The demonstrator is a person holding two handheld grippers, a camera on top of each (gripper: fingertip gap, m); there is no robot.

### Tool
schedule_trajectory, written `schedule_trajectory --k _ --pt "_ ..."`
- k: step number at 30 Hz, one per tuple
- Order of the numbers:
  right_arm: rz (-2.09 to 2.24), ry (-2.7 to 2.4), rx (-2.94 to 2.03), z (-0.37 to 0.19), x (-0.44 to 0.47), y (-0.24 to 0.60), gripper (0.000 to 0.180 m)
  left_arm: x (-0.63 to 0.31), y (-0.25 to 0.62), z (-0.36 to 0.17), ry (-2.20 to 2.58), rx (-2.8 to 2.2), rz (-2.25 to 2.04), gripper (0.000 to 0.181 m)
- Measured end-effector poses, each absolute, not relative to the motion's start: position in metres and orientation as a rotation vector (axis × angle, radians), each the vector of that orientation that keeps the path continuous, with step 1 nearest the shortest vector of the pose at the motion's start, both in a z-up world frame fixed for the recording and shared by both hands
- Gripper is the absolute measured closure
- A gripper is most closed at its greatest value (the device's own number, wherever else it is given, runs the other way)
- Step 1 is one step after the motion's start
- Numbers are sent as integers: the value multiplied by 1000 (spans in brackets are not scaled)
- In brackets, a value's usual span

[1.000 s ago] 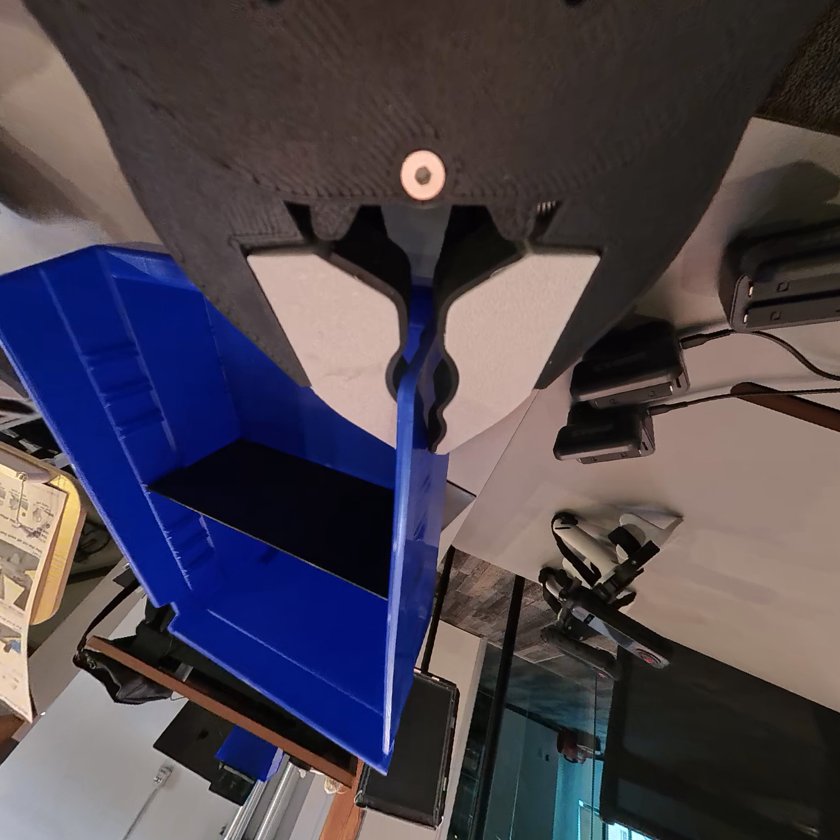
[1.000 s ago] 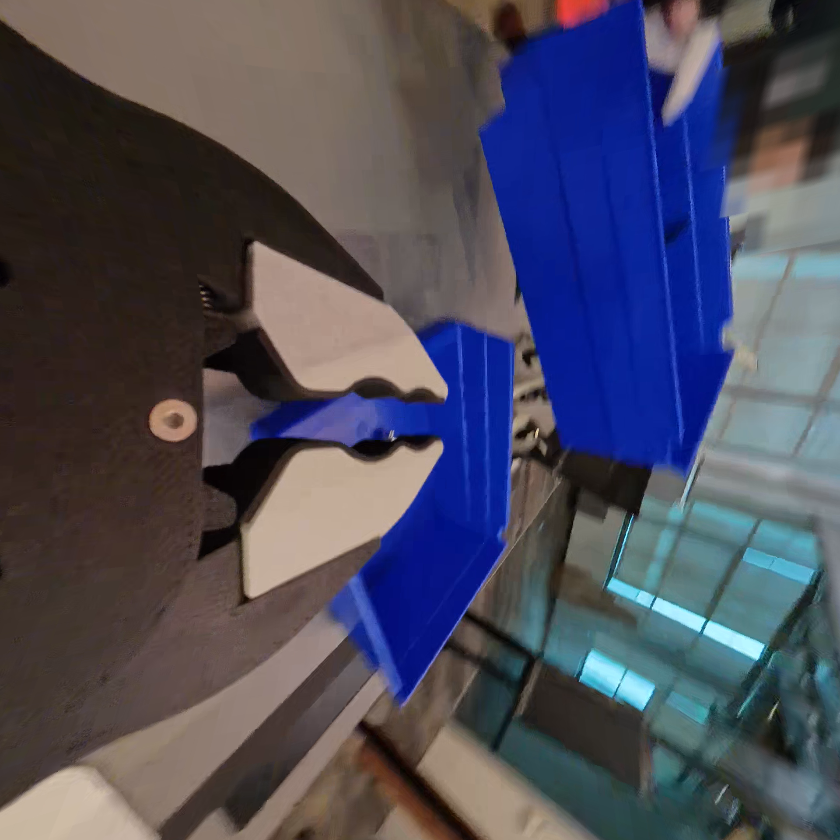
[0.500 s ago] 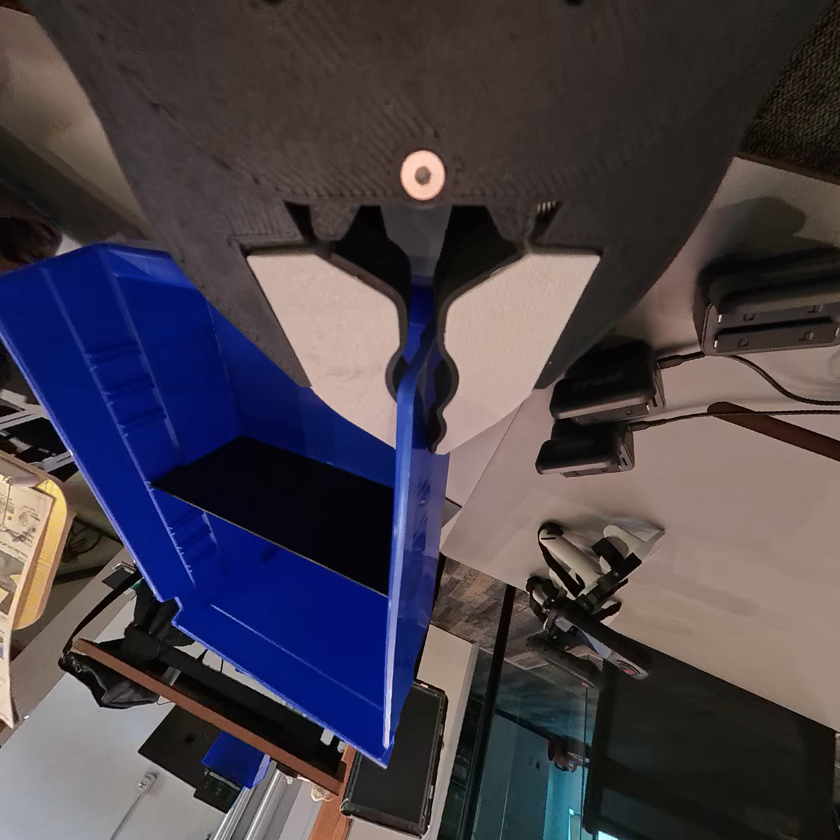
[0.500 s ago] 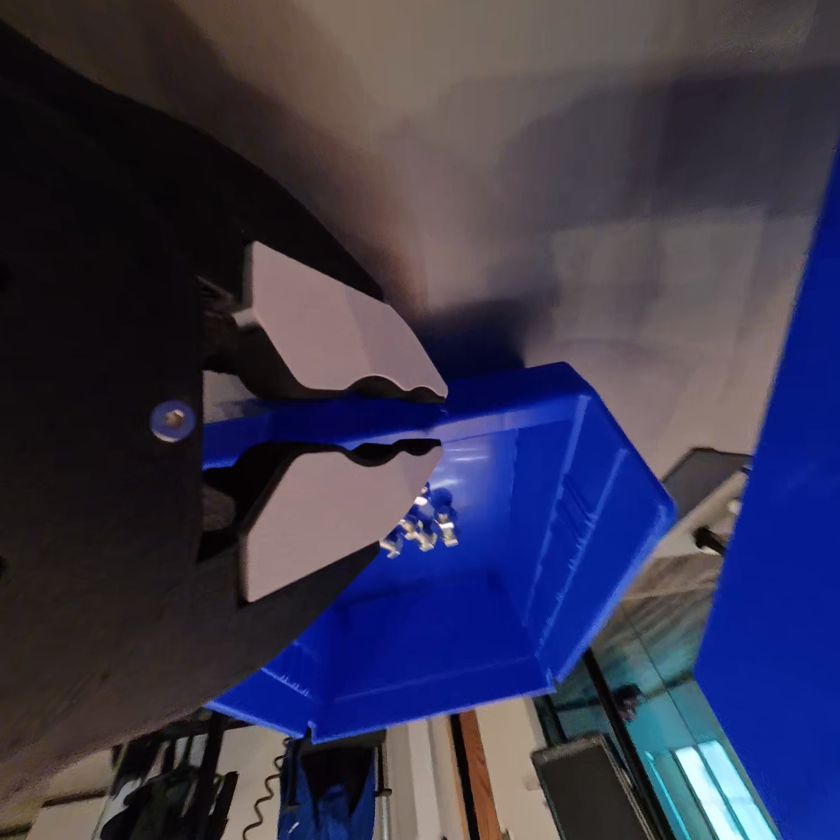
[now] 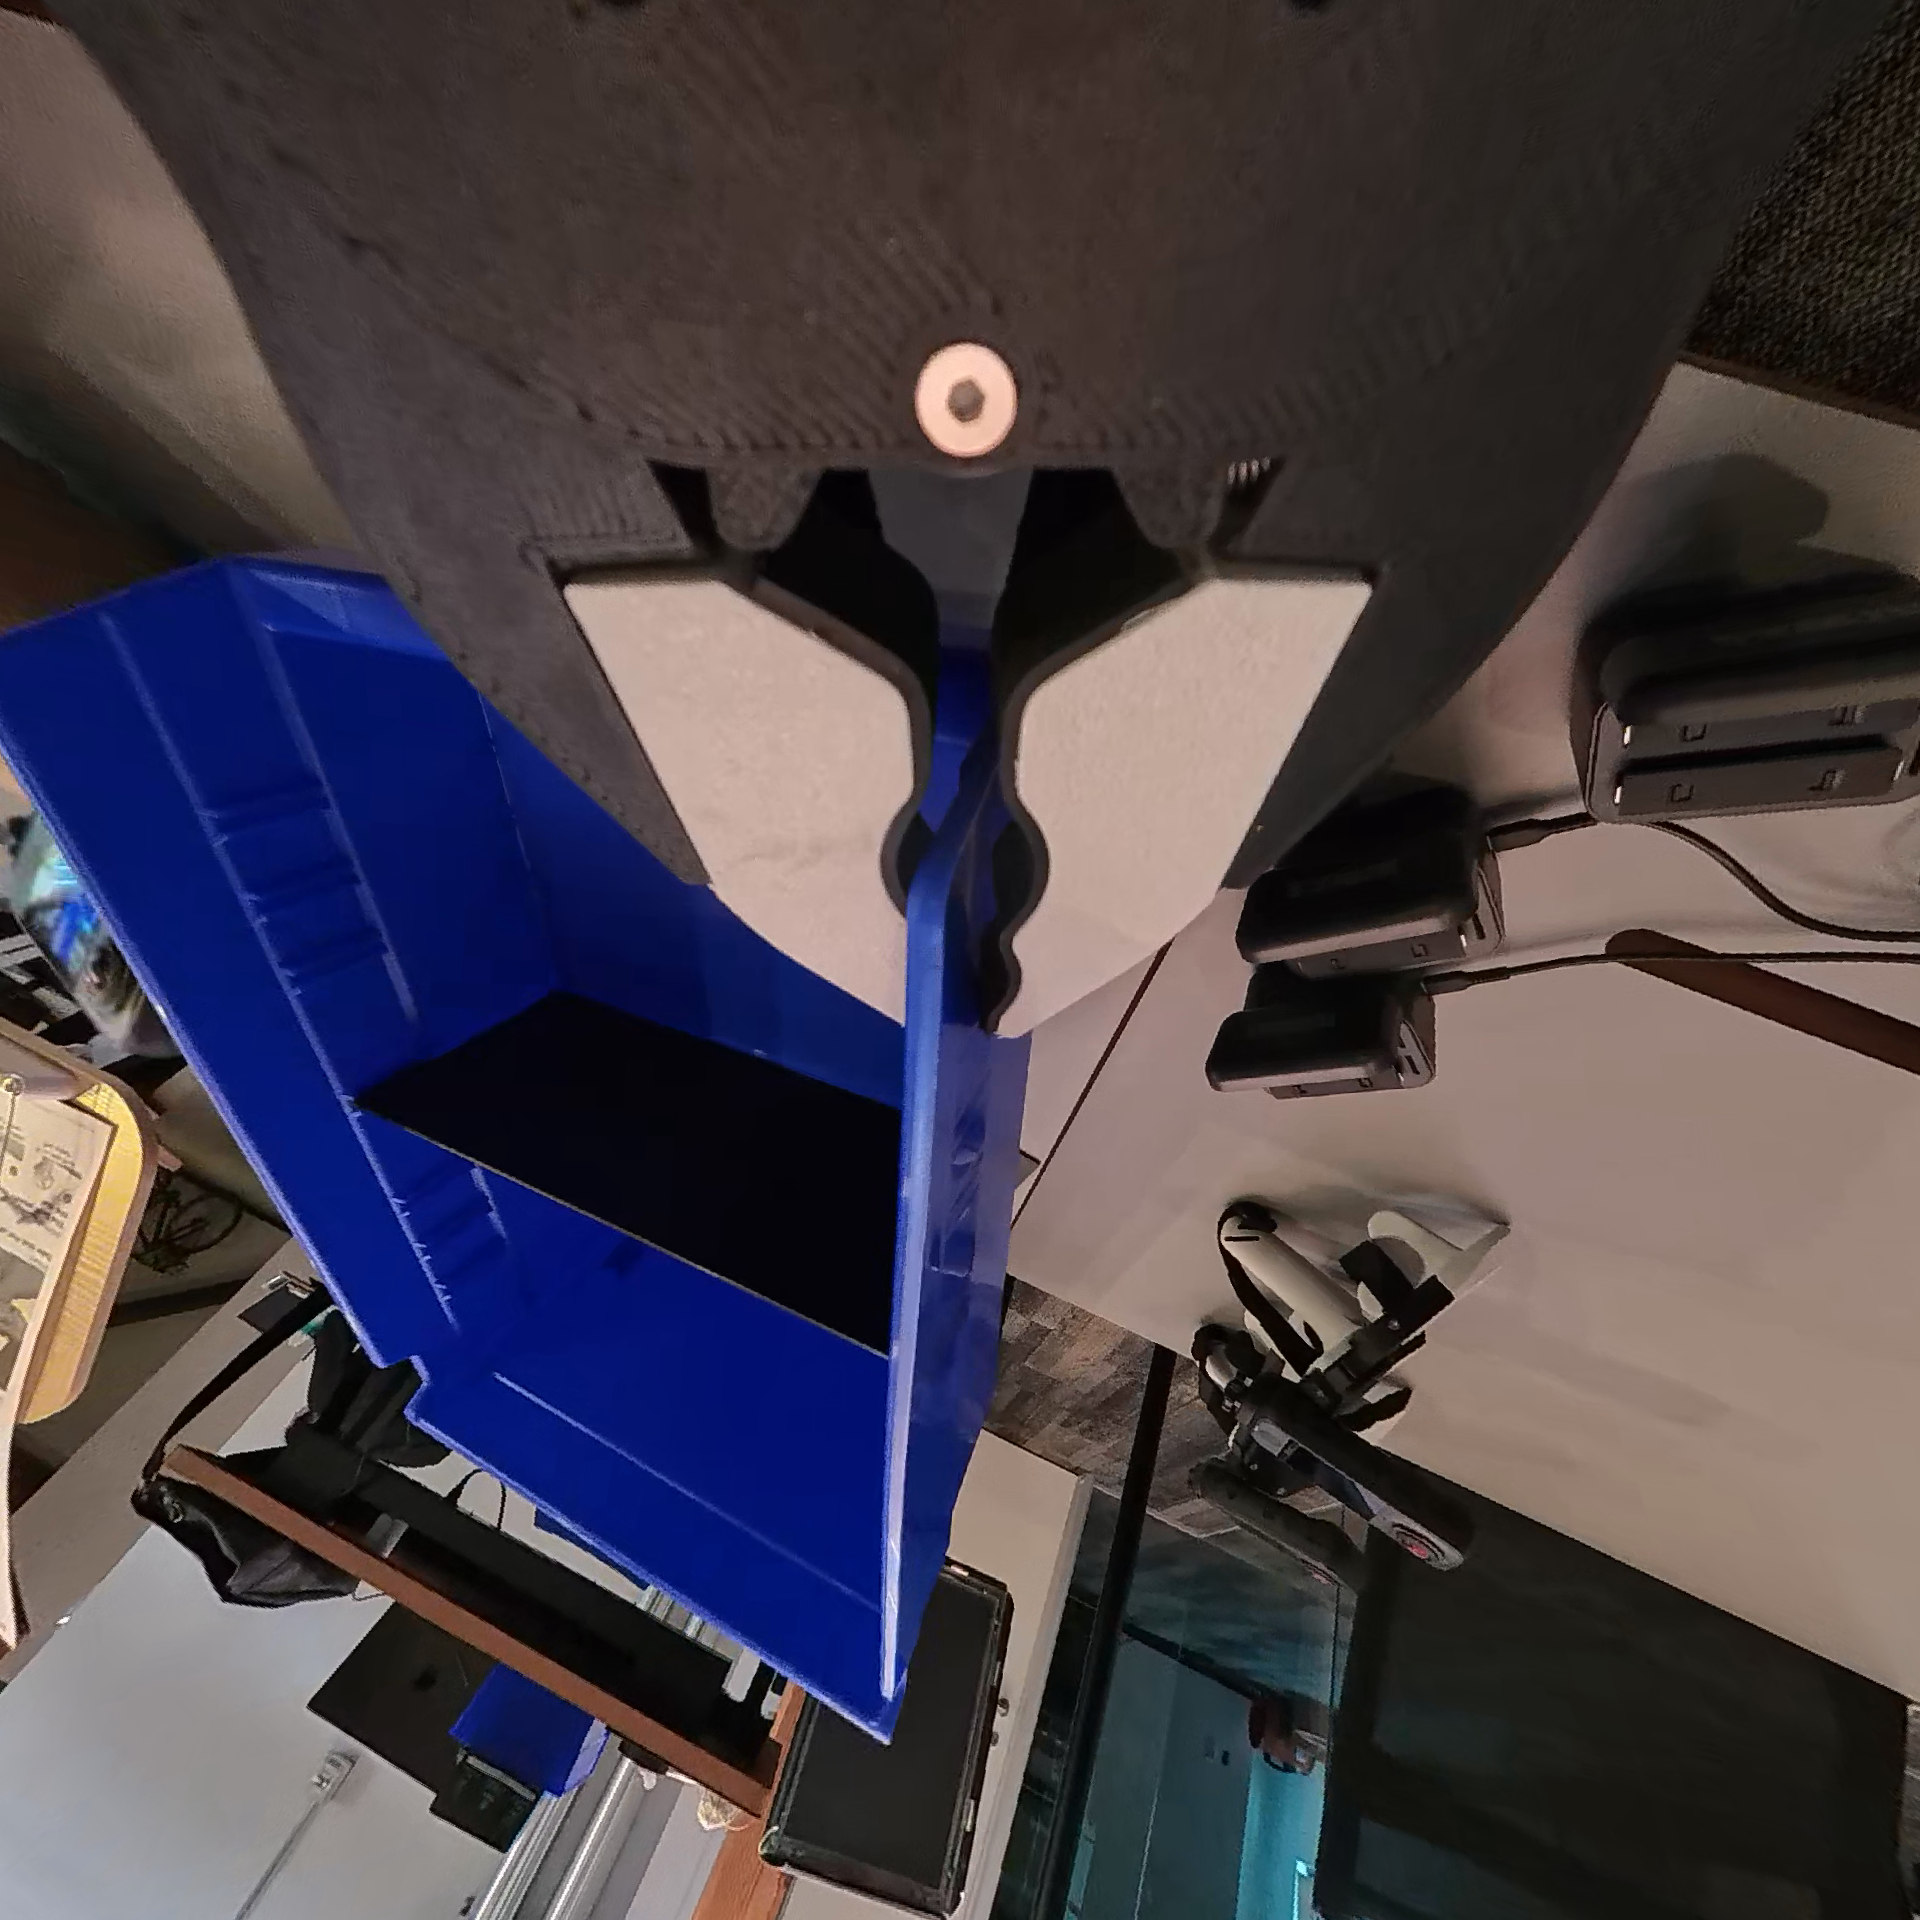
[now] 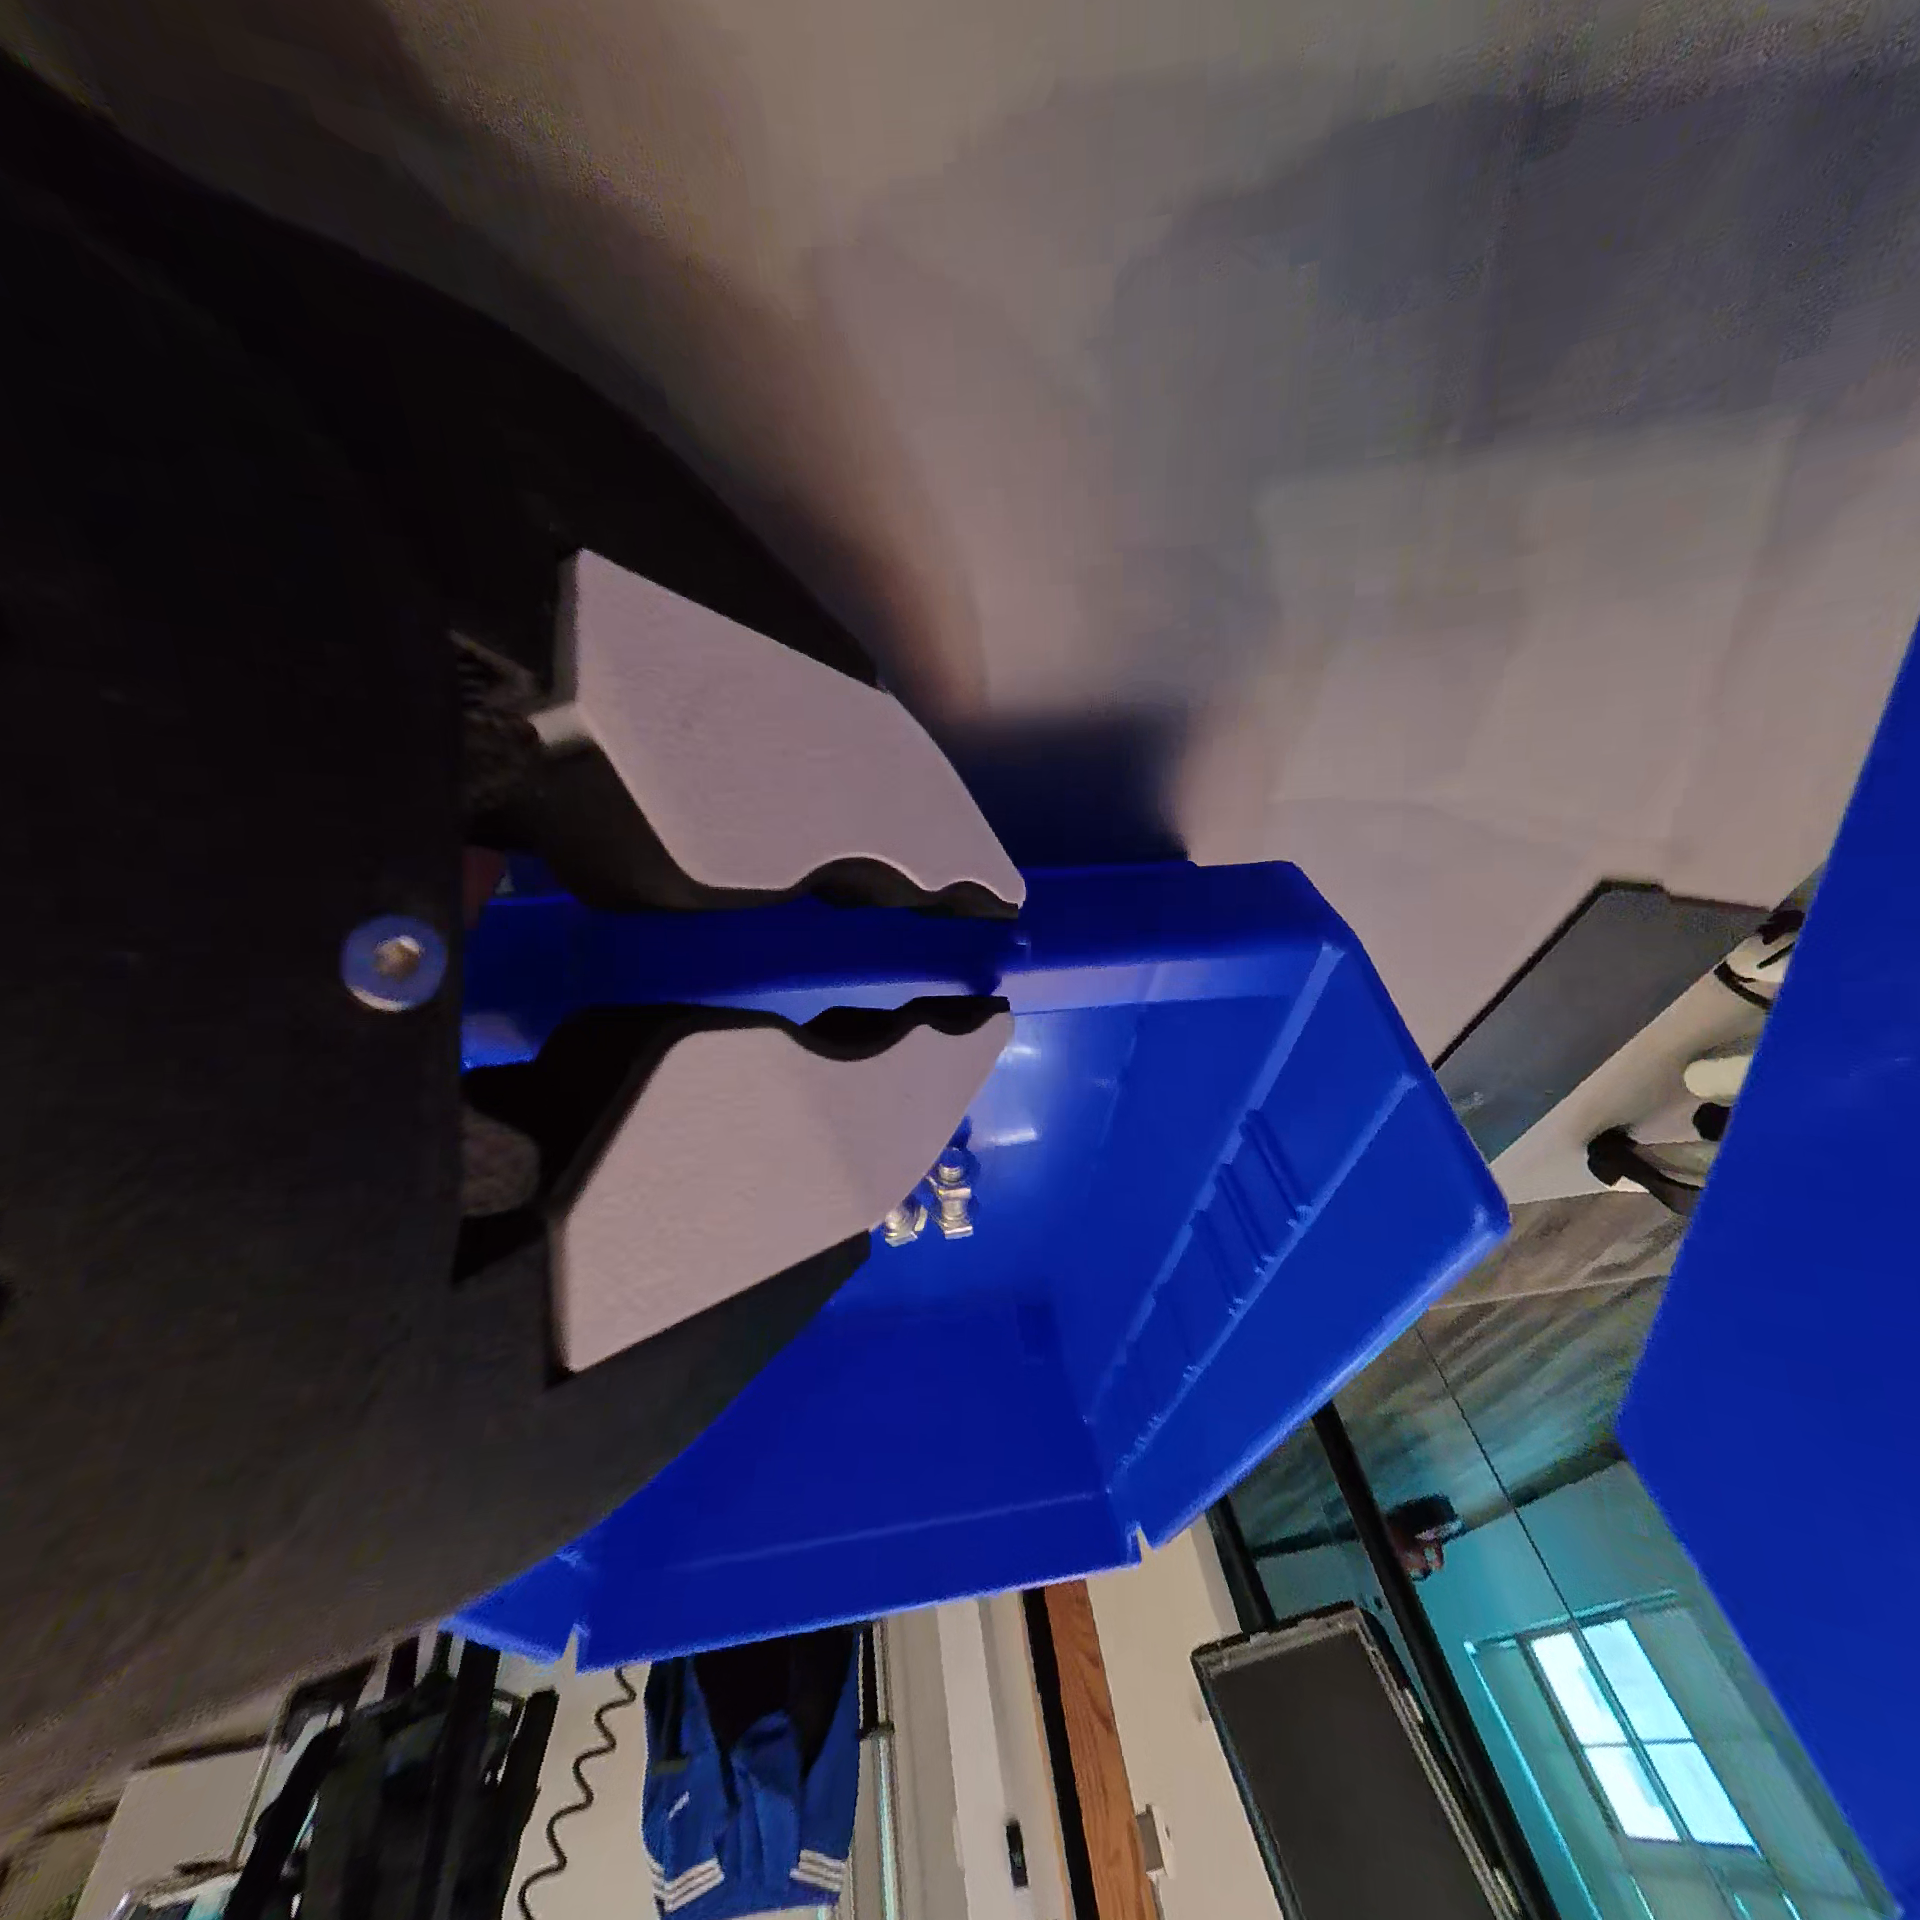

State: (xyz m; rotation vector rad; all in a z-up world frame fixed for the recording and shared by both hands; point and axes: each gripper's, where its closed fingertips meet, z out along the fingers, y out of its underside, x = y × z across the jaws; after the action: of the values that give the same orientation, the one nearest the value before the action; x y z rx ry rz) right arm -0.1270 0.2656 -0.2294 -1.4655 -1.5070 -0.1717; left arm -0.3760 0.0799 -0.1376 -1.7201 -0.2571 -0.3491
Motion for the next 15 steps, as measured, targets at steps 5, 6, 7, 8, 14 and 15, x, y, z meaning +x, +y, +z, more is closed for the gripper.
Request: schedule_trajectory --k 5,6,7,8,14,15 --pt "-90 -1384 -1390 -198 -113 261 167 -367 83 -129 -231 -1708 -339 176" --pt "-34 -1342 -1389 -187 -106 255 166 -364 84 -125 -223 -1703 -336 176" --pt "38 -1300 -1398 -177 -98 249 163 -361 85 -121 -213 -1697 -330 176" --pt "122 -1261 -1424 -167 -89 242 159 -357 86 -117 -202 -1691 -324 176" --pt "867 -872 -1597 -89 -44 196 125 -313 98 -94 -102 -1657 -212 176" --pt "930 -811 -1604 -80 -39 192 117 -304 101 -91 -86 -1645 -190 176"
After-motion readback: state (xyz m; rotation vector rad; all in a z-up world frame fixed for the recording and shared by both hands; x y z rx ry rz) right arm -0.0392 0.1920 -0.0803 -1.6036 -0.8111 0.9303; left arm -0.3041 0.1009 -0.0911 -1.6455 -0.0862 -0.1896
